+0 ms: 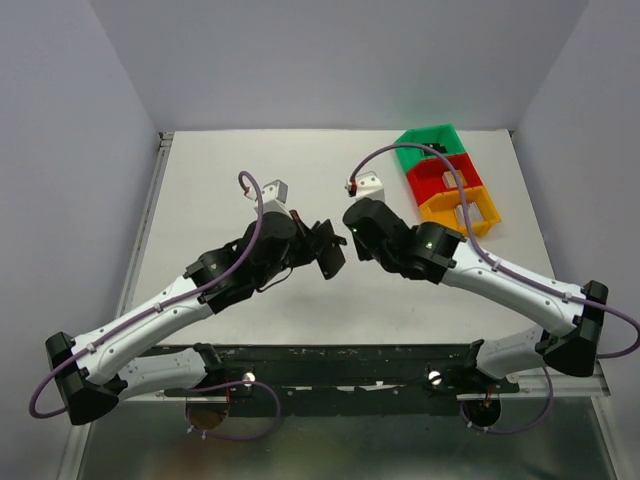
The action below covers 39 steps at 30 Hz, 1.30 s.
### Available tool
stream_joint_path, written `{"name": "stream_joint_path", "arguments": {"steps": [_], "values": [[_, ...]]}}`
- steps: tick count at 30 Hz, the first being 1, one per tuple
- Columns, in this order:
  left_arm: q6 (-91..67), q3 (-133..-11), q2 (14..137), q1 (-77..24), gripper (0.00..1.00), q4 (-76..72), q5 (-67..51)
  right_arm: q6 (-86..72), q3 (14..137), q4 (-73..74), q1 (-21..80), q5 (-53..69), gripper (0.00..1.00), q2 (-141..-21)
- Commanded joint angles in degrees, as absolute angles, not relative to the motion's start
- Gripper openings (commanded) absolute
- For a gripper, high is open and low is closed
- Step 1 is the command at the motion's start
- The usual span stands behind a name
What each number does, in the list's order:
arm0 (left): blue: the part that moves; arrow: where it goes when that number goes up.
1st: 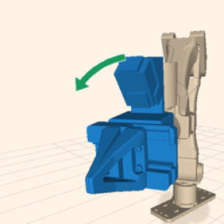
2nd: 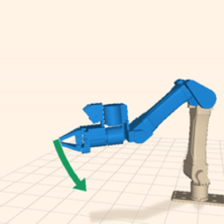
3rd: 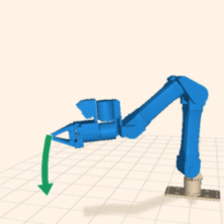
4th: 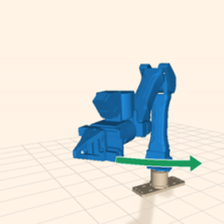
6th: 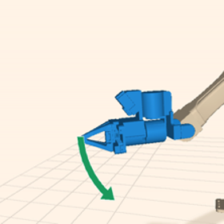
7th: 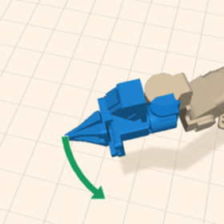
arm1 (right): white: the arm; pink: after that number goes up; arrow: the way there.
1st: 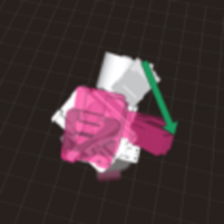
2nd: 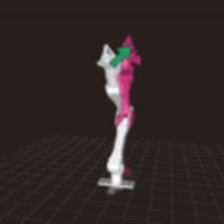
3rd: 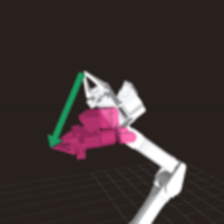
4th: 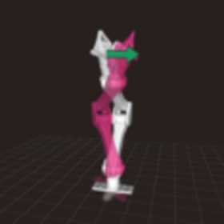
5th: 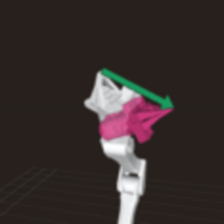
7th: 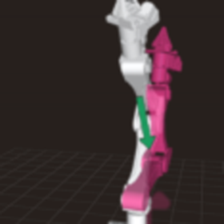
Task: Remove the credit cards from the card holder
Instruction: Open the card holder.
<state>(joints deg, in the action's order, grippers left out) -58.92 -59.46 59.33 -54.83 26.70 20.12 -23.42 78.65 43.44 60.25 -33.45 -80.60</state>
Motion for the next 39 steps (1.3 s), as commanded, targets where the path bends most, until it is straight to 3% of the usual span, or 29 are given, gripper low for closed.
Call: {"name": "stream_joint_path", "arguments": {"steps": [1,5,12,14,20,30,39], "values": [[-53.5,-59.3,56.4,-48.4,0.00,26.6,15.1,-18.6,76.2,40.9,59.0,-32.9,0.14,-73.0],[-44.6,-52.2,53.7,-40.1,0.00,13.0,-3.3,-13.5,72.3,33.6,59.0,-28.2,0.47,-68.0],[-36.9,-46.1,50.5,-35.6,0.00,1.8,-20.3,-14.9,69.3,27.1,58.8,-8.3,0.54,-63.7],[-36.1,-44.2,50.2,-34.3,0.00,-1.9,-26.1,-15.3,68.0,25.1,58.9,-6.3,0.62,-63.3],[-37.4,-41.6,51.0,-31.4,0.00,-9.5,-38.6,-15.2,69.3,27.5,58.8,-6.9,0.62,-66.4],[-39.1,-39.6,48.6,-27.0,0.00,-17.6,-50.1,-15.4,65.4,27.9,56.9,-8.3,0.46,-63.3],[-41.0,-39.5,50.8,-25.0,0.00,-25.6,-62.5,-15.7,63.5,26.9,54.1,-5.5,0.45,-60.4]]}}
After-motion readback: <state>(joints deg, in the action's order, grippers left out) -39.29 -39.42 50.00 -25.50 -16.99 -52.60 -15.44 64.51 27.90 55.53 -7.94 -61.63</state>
